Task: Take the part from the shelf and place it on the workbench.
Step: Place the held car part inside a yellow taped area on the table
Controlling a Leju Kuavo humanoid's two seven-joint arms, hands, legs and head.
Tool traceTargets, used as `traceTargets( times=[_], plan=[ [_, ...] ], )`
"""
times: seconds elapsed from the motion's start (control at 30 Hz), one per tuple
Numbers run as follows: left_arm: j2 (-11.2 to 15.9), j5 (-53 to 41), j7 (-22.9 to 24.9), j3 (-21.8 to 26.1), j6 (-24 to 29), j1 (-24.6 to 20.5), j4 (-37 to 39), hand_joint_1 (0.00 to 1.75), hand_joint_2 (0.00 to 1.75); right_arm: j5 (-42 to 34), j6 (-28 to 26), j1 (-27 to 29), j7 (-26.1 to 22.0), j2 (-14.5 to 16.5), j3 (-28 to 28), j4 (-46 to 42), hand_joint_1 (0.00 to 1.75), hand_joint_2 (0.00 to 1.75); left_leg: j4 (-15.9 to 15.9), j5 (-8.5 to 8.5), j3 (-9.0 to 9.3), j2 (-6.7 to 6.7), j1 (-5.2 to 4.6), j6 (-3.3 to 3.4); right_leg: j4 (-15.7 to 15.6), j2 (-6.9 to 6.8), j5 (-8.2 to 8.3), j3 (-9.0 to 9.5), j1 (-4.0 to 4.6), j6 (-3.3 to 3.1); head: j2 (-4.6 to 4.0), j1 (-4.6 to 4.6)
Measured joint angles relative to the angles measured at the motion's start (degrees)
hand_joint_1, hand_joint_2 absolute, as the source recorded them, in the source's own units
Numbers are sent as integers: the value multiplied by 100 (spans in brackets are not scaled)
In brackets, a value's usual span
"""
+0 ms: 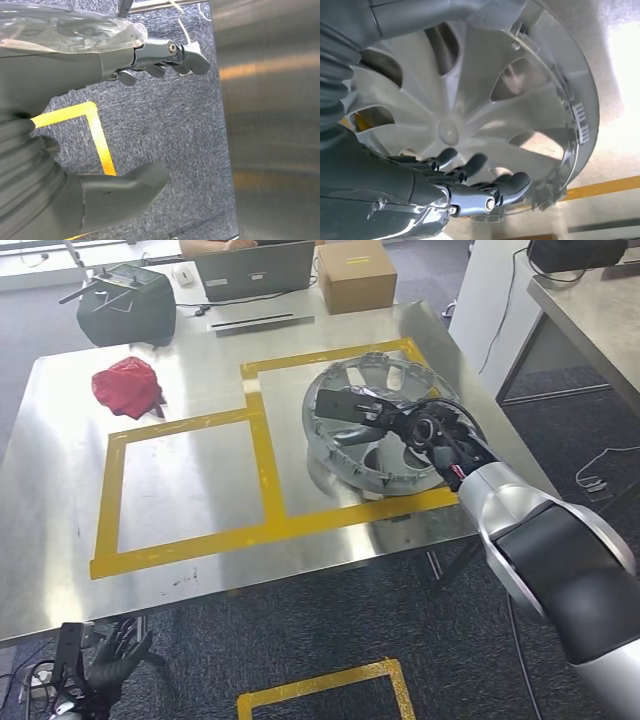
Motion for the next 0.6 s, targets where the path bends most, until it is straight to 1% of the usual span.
traceTargets(
  times=[0.07, 0.5, 0.6],
  plan=[
    [1, 0, -7, 1, 7, 0, 0, 0, 0, -1, -9, -4, -7, 0, 0, 14, 0, 0, 0, 0, 0, 0, 0, 0, 0, 0, 0, 0, 0, 0, 0, 0],
    [1, 25, -52, 0, 87, 1, 0, 0, 0, -51, -168, -107, -313, 25, -9, 17, 0, 0, 0, 0, 0, -4, 0, 0, -2, -4, 0, 9, 0, 0, 0, 0],
    [2, 52, -52, 0, 112, 4, 0, 0, 0, -208, -189, -128, -503, 67, -26, -10, 0, 0, 0, 0, 0, -4, 0, 0, -3, -5, 0, 12, 0, 0, 0, 1]
  ],
)
